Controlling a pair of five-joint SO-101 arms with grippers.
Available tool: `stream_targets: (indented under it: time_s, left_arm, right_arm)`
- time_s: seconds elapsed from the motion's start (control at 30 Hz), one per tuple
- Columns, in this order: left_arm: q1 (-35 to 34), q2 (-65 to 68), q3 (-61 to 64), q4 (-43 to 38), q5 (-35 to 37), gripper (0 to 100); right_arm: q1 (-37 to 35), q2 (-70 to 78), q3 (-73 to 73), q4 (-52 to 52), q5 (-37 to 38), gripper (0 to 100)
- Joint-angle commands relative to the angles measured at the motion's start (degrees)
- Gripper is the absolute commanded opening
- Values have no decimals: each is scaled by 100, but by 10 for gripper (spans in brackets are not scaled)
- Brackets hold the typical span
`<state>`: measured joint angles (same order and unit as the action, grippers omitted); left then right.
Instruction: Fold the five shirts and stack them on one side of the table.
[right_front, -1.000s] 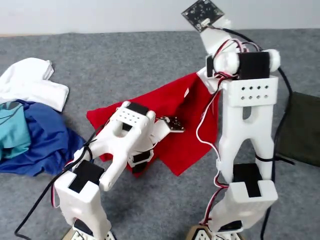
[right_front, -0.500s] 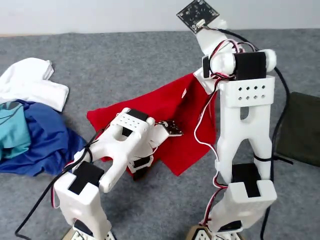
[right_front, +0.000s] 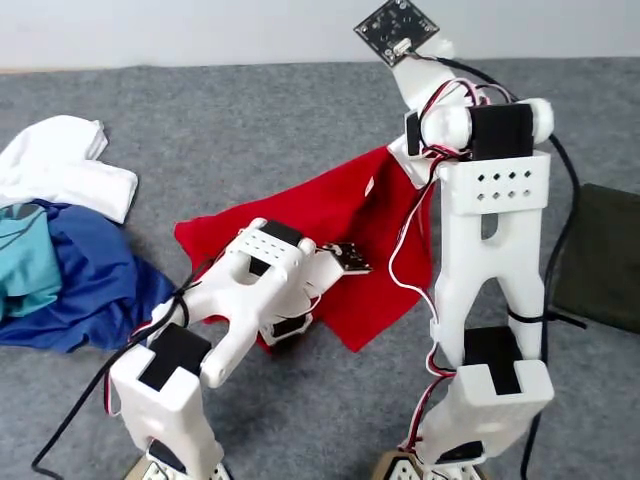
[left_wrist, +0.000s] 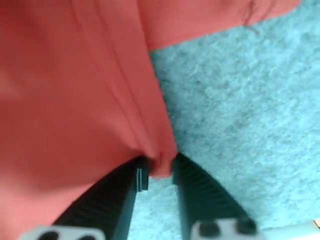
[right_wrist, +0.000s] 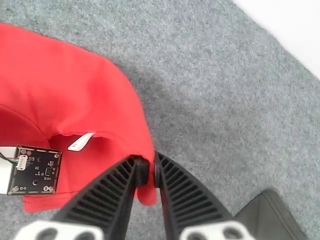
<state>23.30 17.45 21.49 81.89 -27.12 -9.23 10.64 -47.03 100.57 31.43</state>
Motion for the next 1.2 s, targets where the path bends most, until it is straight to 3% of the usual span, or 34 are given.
stream_targets:
  time_s: [0.0,0.17,0.4,0.67,0.77,1.03,1.17]
  left_arm:
    - [53,-44,-110,-26,0,2]
    - [35,-88,-382,492,0,3]
    - [9,-369,-1956,1829,9,2]
    - [-97,-1829,-2079,1855,35,2]
    - [-554,-2286,-2009,1855,35,2]
    - [-2602,-3701,-2712,1846,9,2]
    - [-3077,-4396,-3442,1846,0,2]
  right_arm:
    - [-31,-312,-26,180,-53,11]
    - [-22,-312,-26,180,-53,11]
    - [4,-330,-26,180,-18,11]
    - [110,-356,-35,180,-18,11]
    - [295,-382,-70,180,-18,11]
    - [611,-1147,-70,180,-35,11]
    - [655,-1763,-70,180,-53,11]
